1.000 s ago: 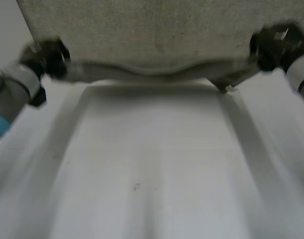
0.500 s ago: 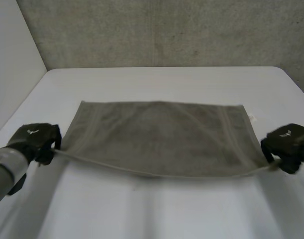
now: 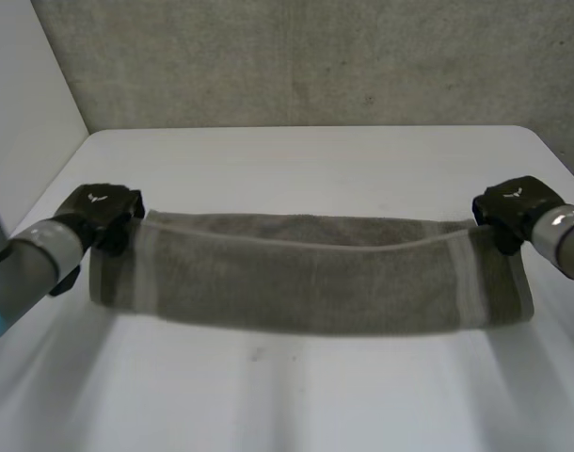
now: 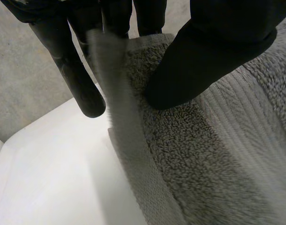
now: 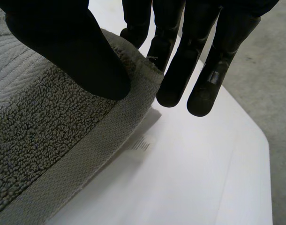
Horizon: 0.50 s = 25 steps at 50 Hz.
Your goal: Fold the towel.
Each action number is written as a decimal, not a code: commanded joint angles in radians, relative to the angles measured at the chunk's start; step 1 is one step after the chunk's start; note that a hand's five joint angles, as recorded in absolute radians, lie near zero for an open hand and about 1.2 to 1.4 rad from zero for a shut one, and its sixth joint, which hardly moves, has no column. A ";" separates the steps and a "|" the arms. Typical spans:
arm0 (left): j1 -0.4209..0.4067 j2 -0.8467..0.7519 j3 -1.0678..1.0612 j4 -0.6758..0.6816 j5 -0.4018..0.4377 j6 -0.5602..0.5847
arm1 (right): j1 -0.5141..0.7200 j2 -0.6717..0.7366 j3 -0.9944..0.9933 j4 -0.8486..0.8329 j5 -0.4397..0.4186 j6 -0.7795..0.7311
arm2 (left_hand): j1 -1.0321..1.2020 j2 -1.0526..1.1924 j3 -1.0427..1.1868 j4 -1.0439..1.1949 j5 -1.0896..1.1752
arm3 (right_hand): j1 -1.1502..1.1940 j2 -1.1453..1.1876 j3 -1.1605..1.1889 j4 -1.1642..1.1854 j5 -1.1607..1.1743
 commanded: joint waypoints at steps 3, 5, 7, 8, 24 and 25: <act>-0.061 -0.339 0.394 -0.004 -0.131 -0.039 | 0.060 0.197 -0.173 -0.227 0.107 0.074 | 0.200 0.178 0.179 0.179 0.188 | 0.003 0.182 0.180 0.179 0.184; -0.067 -0.376 0.444 -0.004 -0.139 -0.043 | 0.066 0.236 -0.213 -0.263 0.150 0.079 | 0.200 0.178 0.179 0.179 0.188 | 0.003 0.182 0.180 0.179 0.184; -0.083 -0.437 0.528 -0.006 -0.149 -0.045 | 0.069 0.253 -0.232 -0.277 0.162 0.079 | 0.200 0.178 0.179 0.179 0.188 | 0.003 0.182 0.180 0.179 0.184; -0.083 -0.438 0.528 -0.006 -0.149 -0.045 | 0.070 0.253 -0.232 -0.277 0.163 0.079 | 0.200 0.178 0.179 0.179 0.188 | 0.003 0.182 0.180 0.179 0.184; -0.126 -0.464 0.579 -0.007 -0.172 -0.122 | 0.105 0.242 -0.241 -0.311 0.170 0.089 | -1.022 -1.044 -1.043 -1.043 -1.034 | -1.219 -1.040 -1.042 -1.043 -1.038; -0.126 -0.427 0.543 -0.007 -0.172 -0.141 | 0.105 0.241 -0.241 -0.311 0.170 0.089 | -1.022 -1.044 -1.043 -1.043 -1.034 | -1.219 -1.040 -1.042 -1.043 -1.038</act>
